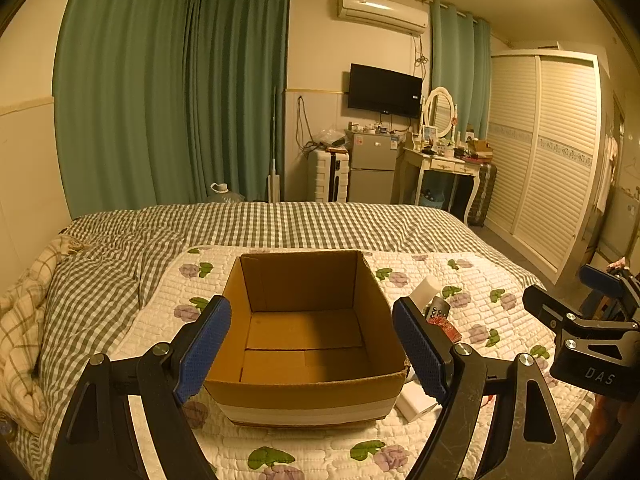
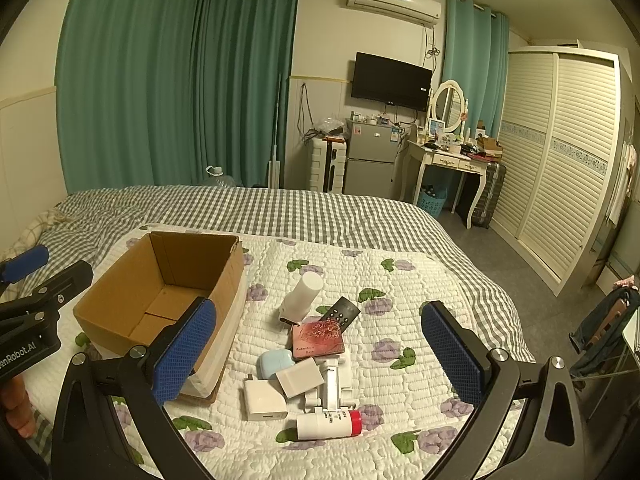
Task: Organize rigid objects
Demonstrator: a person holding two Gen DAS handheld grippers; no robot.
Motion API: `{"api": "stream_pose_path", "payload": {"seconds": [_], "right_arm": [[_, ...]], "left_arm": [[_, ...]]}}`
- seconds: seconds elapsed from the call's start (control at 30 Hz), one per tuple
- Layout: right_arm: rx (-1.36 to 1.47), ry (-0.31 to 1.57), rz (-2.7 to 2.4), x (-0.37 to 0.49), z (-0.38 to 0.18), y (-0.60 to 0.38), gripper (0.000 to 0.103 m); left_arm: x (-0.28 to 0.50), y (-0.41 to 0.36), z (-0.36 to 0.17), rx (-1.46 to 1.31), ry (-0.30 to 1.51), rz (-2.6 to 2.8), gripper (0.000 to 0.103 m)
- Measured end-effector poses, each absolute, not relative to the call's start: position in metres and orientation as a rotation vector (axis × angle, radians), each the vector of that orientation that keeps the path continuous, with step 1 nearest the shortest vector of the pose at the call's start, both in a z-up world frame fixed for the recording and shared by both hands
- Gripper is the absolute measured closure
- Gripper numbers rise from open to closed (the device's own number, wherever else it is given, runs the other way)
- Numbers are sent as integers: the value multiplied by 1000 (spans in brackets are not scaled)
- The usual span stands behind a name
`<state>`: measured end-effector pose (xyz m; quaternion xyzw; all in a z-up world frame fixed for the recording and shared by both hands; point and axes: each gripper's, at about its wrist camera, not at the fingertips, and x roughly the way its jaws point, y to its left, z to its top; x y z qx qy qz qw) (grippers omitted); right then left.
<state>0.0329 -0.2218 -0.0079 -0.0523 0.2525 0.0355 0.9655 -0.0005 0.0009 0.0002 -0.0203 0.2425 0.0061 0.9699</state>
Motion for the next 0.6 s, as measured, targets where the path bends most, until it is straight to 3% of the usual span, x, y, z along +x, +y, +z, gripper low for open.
{"api": "stream_pose_path", "payload": {"seconds": [0.6], "right_arm": [[-105,517,72,31,-13,-220,0]], "left_arm": [[0,0,-2,-40,492,11,17]]}}
